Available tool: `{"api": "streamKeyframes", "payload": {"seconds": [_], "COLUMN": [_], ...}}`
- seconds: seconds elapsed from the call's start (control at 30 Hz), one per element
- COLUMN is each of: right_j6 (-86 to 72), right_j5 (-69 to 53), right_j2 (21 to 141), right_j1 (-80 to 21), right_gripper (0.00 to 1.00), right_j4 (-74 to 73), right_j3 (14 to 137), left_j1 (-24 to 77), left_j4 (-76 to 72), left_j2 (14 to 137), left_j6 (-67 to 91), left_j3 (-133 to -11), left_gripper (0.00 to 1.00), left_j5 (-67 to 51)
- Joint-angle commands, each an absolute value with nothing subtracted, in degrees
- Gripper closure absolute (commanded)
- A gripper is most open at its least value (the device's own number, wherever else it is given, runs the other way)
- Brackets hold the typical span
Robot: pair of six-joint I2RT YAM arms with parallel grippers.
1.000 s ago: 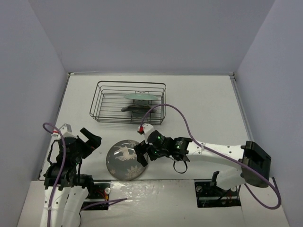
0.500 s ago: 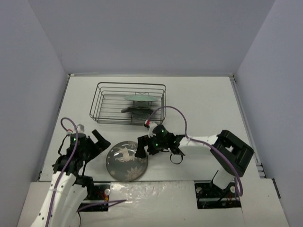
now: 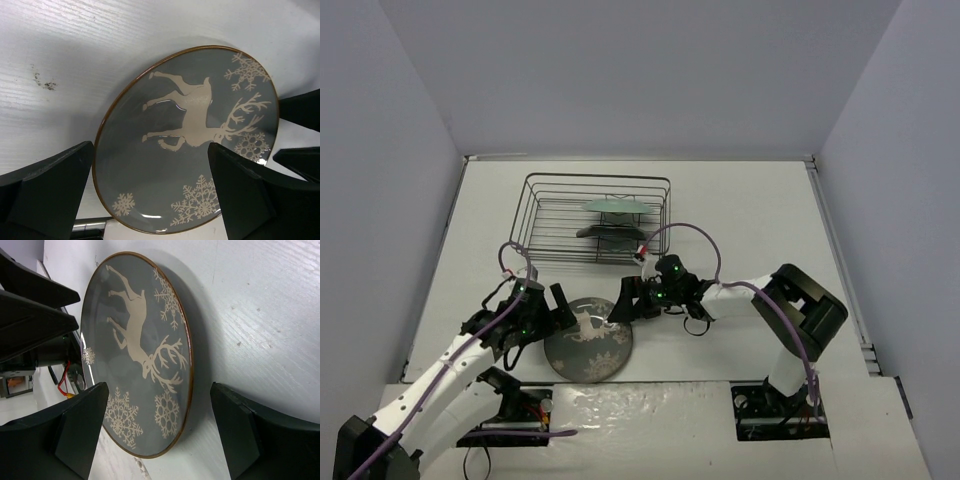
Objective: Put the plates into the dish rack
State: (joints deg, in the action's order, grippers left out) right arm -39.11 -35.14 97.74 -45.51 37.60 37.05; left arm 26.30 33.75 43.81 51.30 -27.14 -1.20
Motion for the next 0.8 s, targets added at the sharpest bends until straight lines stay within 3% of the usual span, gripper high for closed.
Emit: {"api": "streamKeyframes", "payload": {"seconds": [0.0, 0.33, 0.77], "right_j6": [-40.23, -38.28, -38.55], "right_j5": [-37.51, -40.21, -35.34], "right_j2": [99.76, 103.87, 107.74], "right_j1": [-44.59, -46.24, -46.32], "right_gripper": [0.22, 0.30, 0.50], "right_j4": [37.06, 35.48, 31.36], "right_j3": [35.71, 38.72, 40.87], "left_j1": [27.01, 27.08, 27.25], "left_j4": [29.79, 29.82, 29.12], "left_j2": [45.14, 40.69, 36.68], "left_j6": [52.91, 53.84, 54.27], "left_j3": [-28.14, -25.06, -23.87], "left_gripper": [0.03, 0.03, 0.03], "left_j5": [0.53, 0.99, 1.38]}}
